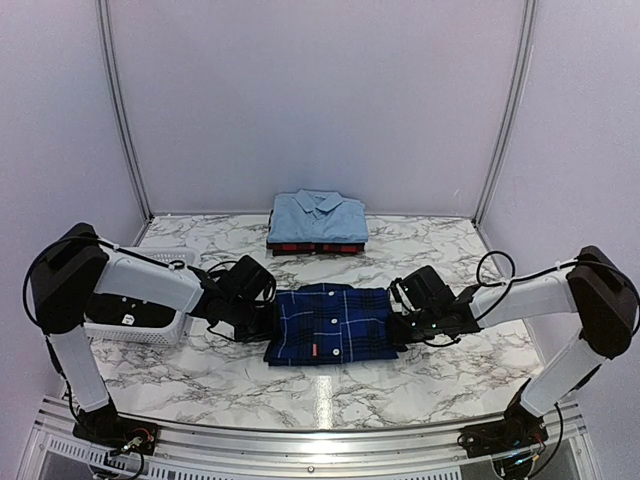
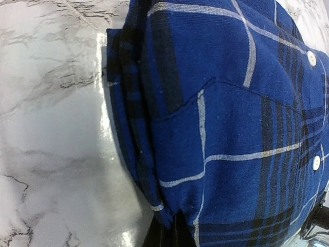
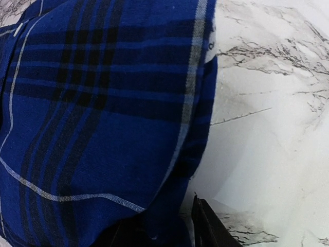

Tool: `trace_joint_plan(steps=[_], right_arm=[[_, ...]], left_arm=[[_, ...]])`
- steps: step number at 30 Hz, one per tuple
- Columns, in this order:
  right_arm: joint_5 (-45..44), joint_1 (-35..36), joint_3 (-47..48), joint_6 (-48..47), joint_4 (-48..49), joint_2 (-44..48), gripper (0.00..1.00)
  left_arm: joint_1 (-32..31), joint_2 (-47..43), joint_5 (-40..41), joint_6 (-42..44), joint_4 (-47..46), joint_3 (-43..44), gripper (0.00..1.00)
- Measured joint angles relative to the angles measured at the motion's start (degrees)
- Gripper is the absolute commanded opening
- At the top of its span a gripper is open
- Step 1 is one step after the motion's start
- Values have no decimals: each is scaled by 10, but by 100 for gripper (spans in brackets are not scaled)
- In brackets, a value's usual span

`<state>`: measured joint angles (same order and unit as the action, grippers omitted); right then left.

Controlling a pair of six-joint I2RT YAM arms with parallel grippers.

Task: Fold and stack the long sleeve shirts
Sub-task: Turn over the square folded shirt at the center of the board.

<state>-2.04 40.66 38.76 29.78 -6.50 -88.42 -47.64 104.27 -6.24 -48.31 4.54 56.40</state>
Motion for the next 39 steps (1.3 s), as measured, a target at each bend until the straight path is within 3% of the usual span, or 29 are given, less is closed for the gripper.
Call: trace_joint_plan(steps=[11, 17, 21, 27, 39], right_arm=[[18, 7, 27, -10, -30, 26, 40], [48, 20, 73, -4, -9, 19, 39], [71, 36, 107, 6, 25, -14, 35], [86, 45, 130, 18, 48, -79, 23], [124, 59, 159, 32, 84, -175, 21]], left_arm=[[80, -141, 17, 125, 153, 5, 0], [99, -163, 12, 188, 228, 43, 0], [107, -167, 2, 214, 256, 59, 0], [118, -173, -8, 229, 281, 76, 0], [125, -193, -17, 248, 321, 140, 0]])
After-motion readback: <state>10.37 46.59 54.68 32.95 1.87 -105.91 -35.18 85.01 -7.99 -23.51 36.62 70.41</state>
